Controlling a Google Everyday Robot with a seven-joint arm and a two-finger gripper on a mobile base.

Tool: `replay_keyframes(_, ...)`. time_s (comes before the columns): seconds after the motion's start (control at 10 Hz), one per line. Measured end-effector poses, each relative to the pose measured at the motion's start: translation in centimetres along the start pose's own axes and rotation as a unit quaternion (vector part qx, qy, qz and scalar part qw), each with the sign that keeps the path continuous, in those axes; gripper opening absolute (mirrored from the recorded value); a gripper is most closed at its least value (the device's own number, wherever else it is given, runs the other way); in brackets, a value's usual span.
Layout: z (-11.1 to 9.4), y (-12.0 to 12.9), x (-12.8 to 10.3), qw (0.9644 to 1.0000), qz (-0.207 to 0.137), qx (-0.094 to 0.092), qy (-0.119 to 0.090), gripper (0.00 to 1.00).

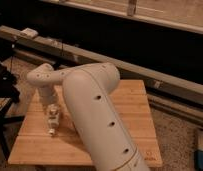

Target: Place the bottle in the ceramic bowl

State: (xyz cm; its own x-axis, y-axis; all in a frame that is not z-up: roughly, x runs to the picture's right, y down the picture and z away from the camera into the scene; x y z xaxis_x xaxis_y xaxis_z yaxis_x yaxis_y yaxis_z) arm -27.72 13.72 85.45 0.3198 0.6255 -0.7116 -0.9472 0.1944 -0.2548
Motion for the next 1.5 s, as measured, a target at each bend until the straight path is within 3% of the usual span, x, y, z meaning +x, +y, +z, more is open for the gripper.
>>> replay_keyframes(0.2, 1.6, -0.3, -0.3, 0.9999, -0.001, -0.002, 0.010, 0.65)
replay_keyframes(0.3, 2.2, -0.2, -0.4, 0.9999, -0.003, -0.002, 0.017, 0.60)
replay_keyframes(0.6, 2.2, -0.4, -0.3, 0.9997, -0.002, -0.013, 0.021, 0.30)
replay_keyframes(0.8, 0.1, -0.6, -0.1, 0.9994, -0.002, -0.031, 0.011, 0.12)
replay_keyframes(0.9, -2.2, -0.9, 0.5, 0.9991, -0.002, -0.043, 0.004, 0.02)
replay_keyframes(1.2, -7.5, -3.9, 2.2, 0.9982, 0.009, -0.057, -0.015, 0.00)
replay_keyframes(1.5, -9.3, -10.5, 4.9, 0.9971, 0.046, -0.057, -0.020, 0.00)
